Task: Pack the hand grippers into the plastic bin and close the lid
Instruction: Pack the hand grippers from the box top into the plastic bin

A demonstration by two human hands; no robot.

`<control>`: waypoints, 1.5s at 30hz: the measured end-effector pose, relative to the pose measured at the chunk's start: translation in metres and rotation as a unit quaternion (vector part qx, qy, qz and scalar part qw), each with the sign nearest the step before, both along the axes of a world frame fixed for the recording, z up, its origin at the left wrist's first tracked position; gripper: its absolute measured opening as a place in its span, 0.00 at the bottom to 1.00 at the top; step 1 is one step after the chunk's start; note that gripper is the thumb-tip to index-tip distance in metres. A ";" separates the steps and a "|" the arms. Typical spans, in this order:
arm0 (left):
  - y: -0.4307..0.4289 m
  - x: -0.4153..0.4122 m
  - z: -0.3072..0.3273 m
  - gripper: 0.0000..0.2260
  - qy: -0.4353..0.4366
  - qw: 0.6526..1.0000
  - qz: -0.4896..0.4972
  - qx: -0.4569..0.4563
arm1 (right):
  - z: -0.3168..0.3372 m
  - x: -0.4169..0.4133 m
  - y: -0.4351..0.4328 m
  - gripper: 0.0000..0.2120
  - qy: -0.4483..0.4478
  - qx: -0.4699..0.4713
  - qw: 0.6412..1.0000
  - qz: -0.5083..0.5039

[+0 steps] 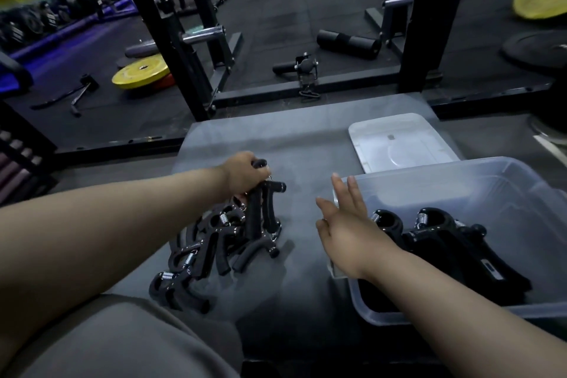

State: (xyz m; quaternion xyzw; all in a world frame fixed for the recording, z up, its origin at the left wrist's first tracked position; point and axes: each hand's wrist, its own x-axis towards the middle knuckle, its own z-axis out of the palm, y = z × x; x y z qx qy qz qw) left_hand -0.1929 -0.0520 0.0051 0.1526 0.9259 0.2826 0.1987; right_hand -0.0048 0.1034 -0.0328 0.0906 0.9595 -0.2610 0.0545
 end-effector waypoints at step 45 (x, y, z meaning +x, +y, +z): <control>0.109 0.109 -0.032 0.32 0.066 0.973 -0.200 -0.100 | 0.084 0.091 0.186 0.13 -0.248 0.078 0.934 -0.244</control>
